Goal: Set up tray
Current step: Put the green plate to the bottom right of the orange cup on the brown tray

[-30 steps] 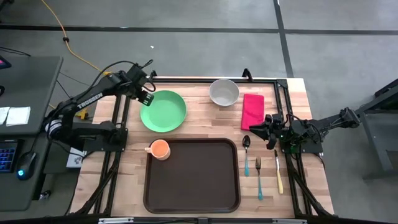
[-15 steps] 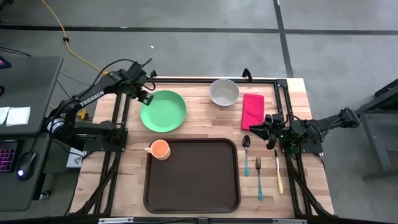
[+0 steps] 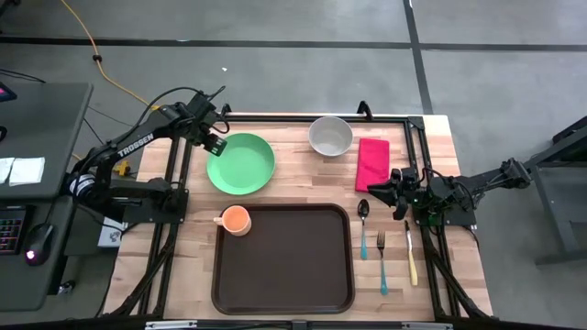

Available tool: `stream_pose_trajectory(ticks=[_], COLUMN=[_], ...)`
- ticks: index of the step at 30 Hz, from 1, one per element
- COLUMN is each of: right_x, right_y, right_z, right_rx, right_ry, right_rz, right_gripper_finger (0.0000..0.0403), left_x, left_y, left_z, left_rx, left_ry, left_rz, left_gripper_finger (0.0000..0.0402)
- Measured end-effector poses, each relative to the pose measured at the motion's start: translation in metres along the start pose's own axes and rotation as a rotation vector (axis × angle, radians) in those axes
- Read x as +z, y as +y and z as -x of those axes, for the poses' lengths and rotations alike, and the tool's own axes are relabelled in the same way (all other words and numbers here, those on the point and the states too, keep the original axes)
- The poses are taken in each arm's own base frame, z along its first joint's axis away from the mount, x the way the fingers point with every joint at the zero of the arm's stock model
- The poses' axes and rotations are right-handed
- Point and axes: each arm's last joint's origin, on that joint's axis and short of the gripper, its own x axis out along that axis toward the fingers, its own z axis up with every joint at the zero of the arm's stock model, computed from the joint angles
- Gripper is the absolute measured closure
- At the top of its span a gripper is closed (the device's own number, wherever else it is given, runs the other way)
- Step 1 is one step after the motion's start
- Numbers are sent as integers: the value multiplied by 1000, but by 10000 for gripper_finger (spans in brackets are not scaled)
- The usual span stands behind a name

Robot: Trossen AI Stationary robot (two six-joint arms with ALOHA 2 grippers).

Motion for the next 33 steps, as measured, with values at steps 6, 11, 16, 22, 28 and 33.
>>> stream_pose_trajectory(ticks=[6,11,16,22,28,33], right_x=[0,0,0,0,0,0], right_y=[0,0,0,0,0,0], right_z=[0,0,0,0,0,0], right_rx=[0,0,1,3,2,1], right_ry=[0,0,0,-3,-3,-3], right_rz=[0,0,-1,-3,-2,-2], right_gripper_finger=[336,336,336,336,336,336], left_x=[3,7,14,18,15,14], left_y=[-2,-4,-6,1,22,30], left_z=[-8,-24,-37,-44,-46,-48], left_rx=[-19,-10,-4,2,16,-36], left_ry=[38,105,116,118,171,176], left_rz=[-2,-8,-10,11,41,31], left_gripper_finger=[202,202,202,202,202,202])
